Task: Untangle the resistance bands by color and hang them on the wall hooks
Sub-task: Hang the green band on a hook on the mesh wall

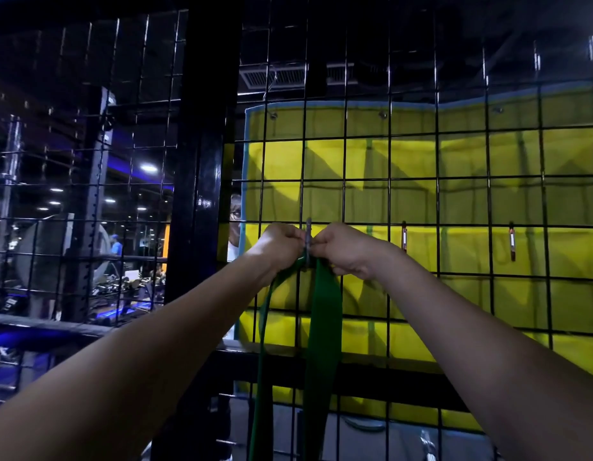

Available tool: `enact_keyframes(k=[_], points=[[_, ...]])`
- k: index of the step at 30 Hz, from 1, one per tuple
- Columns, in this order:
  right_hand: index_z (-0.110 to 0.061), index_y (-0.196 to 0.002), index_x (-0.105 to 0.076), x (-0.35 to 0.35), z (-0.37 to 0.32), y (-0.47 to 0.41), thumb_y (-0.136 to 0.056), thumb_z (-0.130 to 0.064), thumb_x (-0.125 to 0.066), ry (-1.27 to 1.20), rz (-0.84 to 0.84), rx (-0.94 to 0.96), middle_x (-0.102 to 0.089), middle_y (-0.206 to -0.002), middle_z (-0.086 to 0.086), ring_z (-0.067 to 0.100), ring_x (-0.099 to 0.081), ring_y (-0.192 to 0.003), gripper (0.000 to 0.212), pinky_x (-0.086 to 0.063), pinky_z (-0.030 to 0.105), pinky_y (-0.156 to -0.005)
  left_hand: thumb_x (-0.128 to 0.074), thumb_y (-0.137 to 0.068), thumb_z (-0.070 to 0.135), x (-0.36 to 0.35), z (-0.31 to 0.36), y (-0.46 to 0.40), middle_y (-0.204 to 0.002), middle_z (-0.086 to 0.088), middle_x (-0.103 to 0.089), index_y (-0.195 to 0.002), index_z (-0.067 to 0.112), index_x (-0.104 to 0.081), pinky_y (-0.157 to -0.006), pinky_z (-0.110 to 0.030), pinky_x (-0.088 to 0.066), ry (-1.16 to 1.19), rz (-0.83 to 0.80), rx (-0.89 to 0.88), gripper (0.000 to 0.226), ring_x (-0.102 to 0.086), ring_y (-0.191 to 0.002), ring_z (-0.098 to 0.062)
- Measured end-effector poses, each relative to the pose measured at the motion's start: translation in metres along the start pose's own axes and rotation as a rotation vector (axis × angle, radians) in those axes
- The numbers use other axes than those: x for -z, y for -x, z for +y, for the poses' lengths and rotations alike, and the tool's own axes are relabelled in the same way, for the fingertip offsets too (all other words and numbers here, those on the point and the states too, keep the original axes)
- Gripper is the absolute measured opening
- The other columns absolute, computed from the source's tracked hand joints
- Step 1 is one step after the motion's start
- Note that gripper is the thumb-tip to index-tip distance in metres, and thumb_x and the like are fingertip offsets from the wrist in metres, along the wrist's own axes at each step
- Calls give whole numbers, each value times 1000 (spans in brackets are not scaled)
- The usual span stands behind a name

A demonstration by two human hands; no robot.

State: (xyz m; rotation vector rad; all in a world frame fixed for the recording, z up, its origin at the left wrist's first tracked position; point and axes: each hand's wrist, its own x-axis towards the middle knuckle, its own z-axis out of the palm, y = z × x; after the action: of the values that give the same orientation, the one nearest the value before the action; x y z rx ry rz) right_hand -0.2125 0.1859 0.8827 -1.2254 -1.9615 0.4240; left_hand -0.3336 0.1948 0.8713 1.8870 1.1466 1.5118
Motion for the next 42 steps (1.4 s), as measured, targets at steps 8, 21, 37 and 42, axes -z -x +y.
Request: enact_keyframes(k=[8, 21, 37, 42], points=[[13, -84, -64, -9, 23, -9, -90, -11, -53, -8, 256, 102, -45, -64, 10, 21, -38, -62, 28, -31, 30, -60, -42, -88, -9, -2, -2, -1, -67, -3, -55, -68, 13, -56, -50, -13, -42, 33, 4, -6, 33, -50, -60, -11], [-3, -84, -72, -8, 18, -15, -85, -7, -62, -46, 267, 37, -66, -82, 15, 29, -60, -80, 11, -49, 37, -69, -44, -89, -8, 3, 1, 2, -73, -4, -59, -77, 12, -60, -54, -15, -48, 47, -34, 42, 28, -55, -66, -11], [-17, -113, -68, -8, 18, 25, -78, -3, -64, 129, 210, 216, -70, -106, 7, 21, -63, -100, 38, -51, 34, -89, -63, -86, 12, 6, -26, 26, -101, 3, -67, -112, 16, -67, -59, -2, -40, -298, 196, -299, 26, -58, -77, -4], [-27, -142, -36, -22, 36, 49, -79, -4, -67, 59, 132, 205, -52, -134, -1, 12, -48, -121, 74, -37, 17, -89, -67, -78, 1, 2, -43, 52, -117, 9, -57, -129, 25, -47, -84, -18, -48, -235, 27, -353, 59, -55, -107, 0]])
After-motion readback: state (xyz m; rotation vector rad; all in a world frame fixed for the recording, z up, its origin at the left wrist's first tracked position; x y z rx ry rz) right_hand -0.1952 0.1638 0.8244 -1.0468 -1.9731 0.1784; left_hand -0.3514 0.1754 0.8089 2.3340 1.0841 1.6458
